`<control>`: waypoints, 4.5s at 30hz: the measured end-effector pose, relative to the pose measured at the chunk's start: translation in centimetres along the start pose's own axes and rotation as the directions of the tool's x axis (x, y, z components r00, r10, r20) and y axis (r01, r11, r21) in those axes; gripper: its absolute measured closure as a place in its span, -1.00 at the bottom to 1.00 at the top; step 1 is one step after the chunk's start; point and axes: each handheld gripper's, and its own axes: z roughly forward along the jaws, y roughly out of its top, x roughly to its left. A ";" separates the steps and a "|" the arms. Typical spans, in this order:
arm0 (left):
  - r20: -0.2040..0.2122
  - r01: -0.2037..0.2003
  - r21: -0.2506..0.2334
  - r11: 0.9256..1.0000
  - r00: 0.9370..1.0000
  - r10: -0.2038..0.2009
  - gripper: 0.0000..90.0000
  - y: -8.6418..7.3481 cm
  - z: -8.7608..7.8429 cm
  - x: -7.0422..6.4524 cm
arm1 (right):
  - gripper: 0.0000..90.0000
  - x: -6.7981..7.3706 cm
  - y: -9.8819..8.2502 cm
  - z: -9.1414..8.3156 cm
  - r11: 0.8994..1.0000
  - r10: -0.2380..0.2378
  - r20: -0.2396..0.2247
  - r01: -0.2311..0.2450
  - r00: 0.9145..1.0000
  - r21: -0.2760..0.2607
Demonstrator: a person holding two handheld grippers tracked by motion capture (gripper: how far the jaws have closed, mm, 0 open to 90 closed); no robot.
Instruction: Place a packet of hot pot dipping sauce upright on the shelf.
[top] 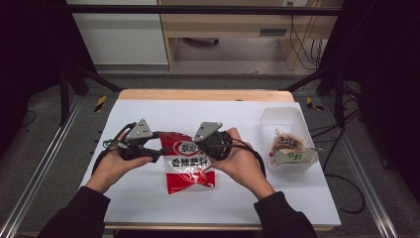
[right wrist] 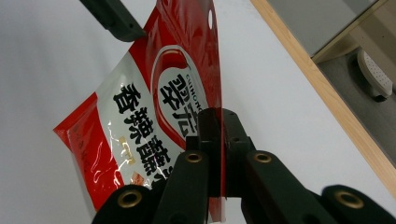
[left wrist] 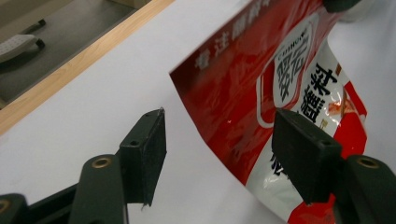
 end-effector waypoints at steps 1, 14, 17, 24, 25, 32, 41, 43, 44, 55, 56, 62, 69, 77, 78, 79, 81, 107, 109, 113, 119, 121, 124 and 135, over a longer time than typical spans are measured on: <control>0.003 -0.003 -0.001 1.000 1.000 0.003 -0.18 0.1 0.1 0.0 | 1.00 0.0 0.0 -0.1 1.000 -0.002 -0.002 0.002 1.000 -0.001; 0.071 0.008 0.012 1.000 0.997 -0.009 0.51 1.1 0.9 -0.5 | 1.00 -0.2 -0.5 -0.7 1.000 0.015 -0.013 -0.015 1.000 -0.001; 0.091 0.005 0.007 1.000 0.996 -0.005 0.81 1.2 0.8 -0.6 | 1.00 -0.4 -0.7 -1.0 1.000 0.020 -0.018 -0.020 1.000 0.005; 0.069 -0.006 -0.015 1.000 0.998 0.007 0.98 2.3 0.1 -1.2 | 0.99 -1.0 -0.6 -1.6 1.000 0.031 -0.017 -0.031 0.999 0.001; 0.065 -0.010 -0.019 1.000 0.998 0.011 0.98 2.6 -0.1 -1.2 | 0.99 -1.2 -0.5 -1.8 1.000 0.030 -0.016 -0.030 0.999 -0.001; 0.051 -0.043 -0.023 0.999 0.998 0.045 0.99 3.6 -0.9 -1.2 | 0.95 -1.7 0.2 -2.6 1.000 0.015 -0.017 -0.015 1.000 0.008; 0.055 -0.067 -0.030 0.997 0.996 0.069 0.99 3.7 -1.2 -1.6 | 0.65 -2.0 0.3 -2.5 0.997 -0.014 -0.069 0.019 0.998 0.074; 0.053 -0.073 -0.034 0.997 0.996 0.074 0.99 3.8 -1.2 -1.6 | 0.65 -2.0 0.4 -2.5 0.996 -0.019 -0.077 0.026 0.997 0.087; 0.053 -0.074 -0.035 0.997 0.996 0.076 0.99 3.8 -1.2 -1.6 | 0.66 -2.0 0.4 -2.4 0.995 -0.021 -0.079 0.028 0.997 0.092; 0.085 -0.091 -0.050 0.995 0.992 0.096 0.99 4.3 -1.4 -2.0 | 0.97 -2.1 0.3 -1.9 0.985 -0.039 -0.073 0.051 0.997 0.164; 0.085 -0.092 -0.049 0.995 0.992 0.096 0.99 4.3 -1.5 -2.0 | 0.98 -2.1 0.4 -1.9 0.984 -0.037 -0.067 0.048 0.997 0.169; 0.060 -0.081 -0.039 0.996 0.995 0.083 0.76 3.9 -1.6 -2.0 | 1.00 -2.1 0.7 -1.8 0.984 -0.048 -0.062 0.058 0.997 0.170; 0.020 -0.037 -0.043 0.998 0.999 0.038 -0.01 1.1 -1.7 -1.9 | 1.00 -2.5 1.3 -2.2 0.984 -0.067 -0.059 0.076 0.996 0.160; -0.032 0.044 -0.020 0.999 0.999 -0.044 -0.42 -3.1 -1.9 -2.0 | 1.00 -3.9 1.6 -3.7 0.983 -0.085 -0.032 0.089 0.996 0.158; -0.043 0.048 -0.014 0.999 0.998 -0.049 -0.44 -3.6 -1.9 -2.1 | 1.00 -4.1 1.6 -3.9 0.983 -0.090 -0.029 0.093 0.996 0.158; -0.053 0.053 -0.008 0.999 0.997 -0.053 -0.47 -4.1 -2.0 -2.3 | 1.00 -4.3 1.6 -4.0 0.982 -0.098 -0.027 0.101 0.995 0.162; -0.068 0.067 0.004 0.998 0.996 -0.066 -0.53 -5.2 -1.9 -2.6 | 1.00 -4.6 1.6 -4.4 0.980 -0.105 -0.019 0.107 0.994 0.167; -0.218 0.236 0.011 0.972 0.949 -0.228 -0.80 -11.7 -2.2 -3.1 | 1.00 -8.7 0.5 -8.8 0.994 -0.084 0.088 0.077 0.993 0.083; -0.231 0.220 0.027 0.975 0.950 -0.208 -0.80 -11.6 -2.1 -3.2 | 1.00 -8.8 0.5 -9.2 0.994 -0.082 0.098 0.074 0.992 0.080; -0.241 0.231 0.025 0.973 0.946 -0.218 -0.80 -11.6 -1.9 -3.0 | 1.00 -9.1 0.5 -9.9 0.995 -0.080 0.119 0.072 0.990 0.069; -0.249 0.232 0.021 0.972 0.943 -0.220 -0.80 -11.8 -2.4 -3.0 | 1.00 -9.3 0.8 -10.9 0.995 -0.093 0.150 0.084 0.984 0.059; -0.251 0.234 0.016 0.972 0.942 -0.222 -0.80 -11.8 -2.4 -3.0 | 1.00 -9.4 0.8 -11.2 0.995 -0.096 0.156 0.088 0.983 0.056; -0.251 0.235 0.018 0.972 0.942 -0.224 -0.80 -11.8 -2.4 -3.0 | 1.00 -9.7 0.6 -11.7 0.995 -0.093 0.166 0.085 0.982 0.053; -0.256 0.231 0.024 0.973 0.942 -0.217 -0.80 -11.8 -2.6 -3.0 | 1.00 -11.7 -0.7 -12.6 0.997 -0.077 0.208 0.070 0.975 0.041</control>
